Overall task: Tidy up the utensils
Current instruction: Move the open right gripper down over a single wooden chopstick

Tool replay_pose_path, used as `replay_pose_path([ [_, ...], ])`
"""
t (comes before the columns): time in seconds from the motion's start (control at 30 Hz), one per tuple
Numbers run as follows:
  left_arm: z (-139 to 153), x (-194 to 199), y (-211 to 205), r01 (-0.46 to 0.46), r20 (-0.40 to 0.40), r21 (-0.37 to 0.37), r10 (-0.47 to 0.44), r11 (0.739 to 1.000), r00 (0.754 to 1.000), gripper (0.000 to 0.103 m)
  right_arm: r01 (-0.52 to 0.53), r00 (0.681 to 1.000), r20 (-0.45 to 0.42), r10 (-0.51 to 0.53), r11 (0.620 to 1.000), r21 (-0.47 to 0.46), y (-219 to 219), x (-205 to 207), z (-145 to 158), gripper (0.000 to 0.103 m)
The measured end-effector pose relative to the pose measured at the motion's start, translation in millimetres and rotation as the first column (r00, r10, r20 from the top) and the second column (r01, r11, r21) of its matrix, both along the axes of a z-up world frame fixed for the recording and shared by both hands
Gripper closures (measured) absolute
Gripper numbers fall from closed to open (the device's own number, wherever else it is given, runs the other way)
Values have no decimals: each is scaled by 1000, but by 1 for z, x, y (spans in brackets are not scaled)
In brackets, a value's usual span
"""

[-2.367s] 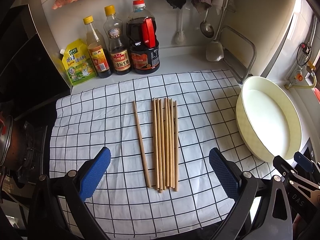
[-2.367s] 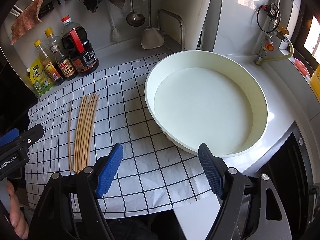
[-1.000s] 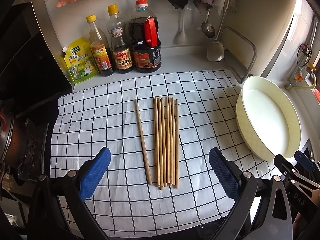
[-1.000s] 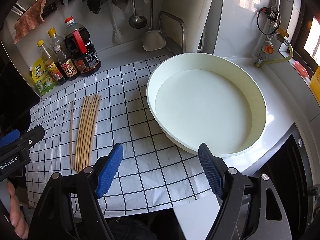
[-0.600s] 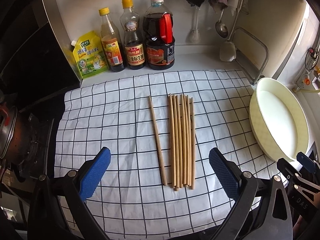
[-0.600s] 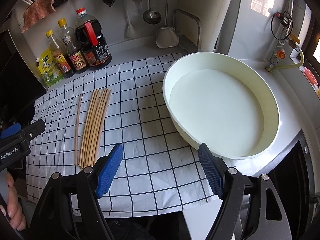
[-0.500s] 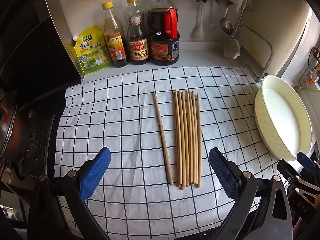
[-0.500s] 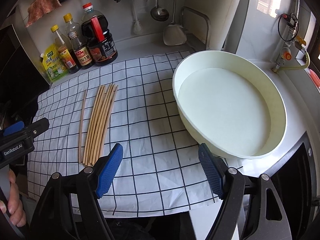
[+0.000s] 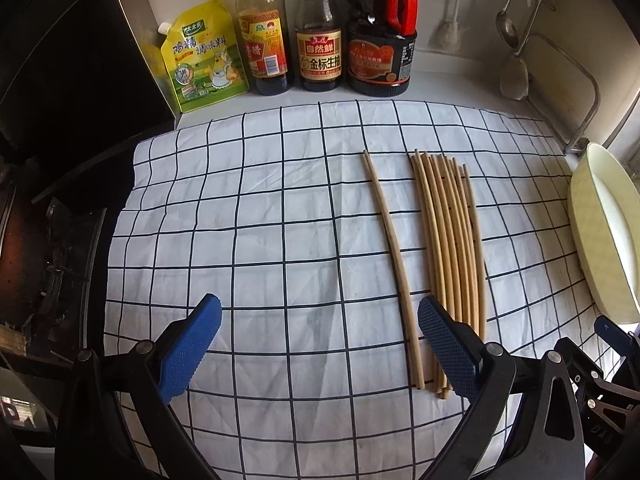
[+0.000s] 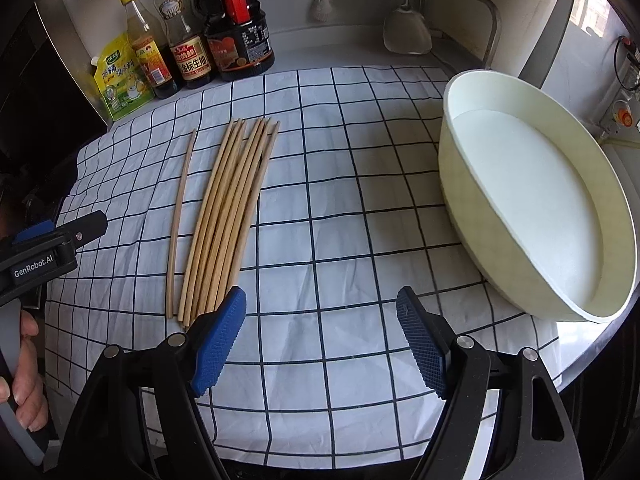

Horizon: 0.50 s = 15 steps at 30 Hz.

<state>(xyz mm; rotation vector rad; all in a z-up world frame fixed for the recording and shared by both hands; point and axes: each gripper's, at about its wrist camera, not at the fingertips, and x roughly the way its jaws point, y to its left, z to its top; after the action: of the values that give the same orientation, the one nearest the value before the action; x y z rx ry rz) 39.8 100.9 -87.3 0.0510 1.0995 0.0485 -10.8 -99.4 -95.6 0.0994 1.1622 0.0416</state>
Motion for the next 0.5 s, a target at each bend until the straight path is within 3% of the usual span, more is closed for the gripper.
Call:
replay_pose_path([
  [0.5,-46,36,-9,63,-34,-12,-63,998,997,6,39,999,-12,-40,999,-38,28,52,-39,29],
])
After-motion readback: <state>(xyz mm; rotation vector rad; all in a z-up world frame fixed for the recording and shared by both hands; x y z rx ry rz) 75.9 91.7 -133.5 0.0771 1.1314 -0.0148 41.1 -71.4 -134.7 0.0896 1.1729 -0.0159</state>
